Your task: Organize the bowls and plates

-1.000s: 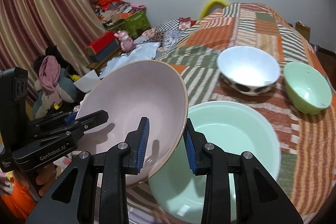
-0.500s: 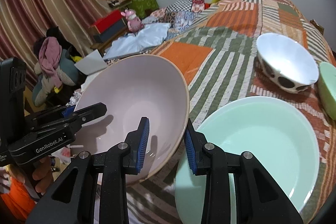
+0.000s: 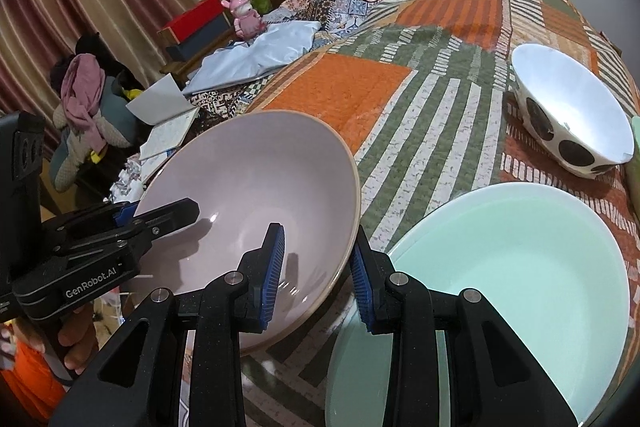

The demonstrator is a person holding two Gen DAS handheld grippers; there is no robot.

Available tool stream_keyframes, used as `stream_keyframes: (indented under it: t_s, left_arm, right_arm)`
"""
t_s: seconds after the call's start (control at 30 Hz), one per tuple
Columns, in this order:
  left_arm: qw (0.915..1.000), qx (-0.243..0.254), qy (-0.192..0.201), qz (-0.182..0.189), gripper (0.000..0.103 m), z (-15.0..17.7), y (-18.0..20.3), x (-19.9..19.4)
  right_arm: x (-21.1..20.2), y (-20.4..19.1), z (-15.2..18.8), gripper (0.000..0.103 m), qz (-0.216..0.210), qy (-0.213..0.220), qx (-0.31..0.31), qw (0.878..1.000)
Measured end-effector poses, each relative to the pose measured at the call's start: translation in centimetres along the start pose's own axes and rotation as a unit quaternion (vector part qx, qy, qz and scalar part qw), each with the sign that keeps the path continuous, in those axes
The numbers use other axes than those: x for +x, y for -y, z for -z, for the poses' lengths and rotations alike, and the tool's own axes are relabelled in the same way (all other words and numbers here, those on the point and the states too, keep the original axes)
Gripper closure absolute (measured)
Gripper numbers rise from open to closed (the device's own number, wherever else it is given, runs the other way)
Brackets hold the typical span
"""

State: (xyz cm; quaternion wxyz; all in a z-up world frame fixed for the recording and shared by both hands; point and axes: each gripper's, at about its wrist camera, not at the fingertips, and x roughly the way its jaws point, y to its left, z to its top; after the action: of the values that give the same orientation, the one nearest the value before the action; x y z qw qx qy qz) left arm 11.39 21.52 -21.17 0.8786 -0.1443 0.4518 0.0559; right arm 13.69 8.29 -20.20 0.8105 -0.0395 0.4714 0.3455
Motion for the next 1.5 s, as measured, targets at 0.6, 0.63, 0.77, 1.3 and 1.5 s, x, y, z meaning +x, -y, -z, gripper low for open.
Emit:
stream_keyframes:
  t_s: [0.6,0.63,0.77,1.3,1.5]
  left_arm:
    - [0.9988,0.007,0.034,-0.033,0.061,-0.4,0.8,-3.9]
    - [0.9987,0.007,0.038,-0.034,0.061,-0.5,1.0,-4.3]
    - [0.9976,0.019,0.057,-0.037,0.061,-0.9,2.3,-5.7]
    - [0.9927,0.090,0.080,0.008,0.059,-4.7,13.3,-5.4]
    - [0.9921,0.098,0.077,0.015,0.046,-7.0,16.8,-3.2]
  right_arm:
    - [-3.8,1.1,-0.1,0.072,-0.002,0.046,0.000,0.999]
    - [-4.2,1.2,-0.1,0.072,-0.002,0.051,0.000,0.999]
    - [-5.9,1.9,-0.2,0.072,-0.001,0.071,0.003,0.997]
    - [-12.4,10.0,0.1,0.072,0.049,0.143,0.045,0.988]
    - [-12.9,13.8,-0.1,0.072,0.074,0.146,0.073,0.984]
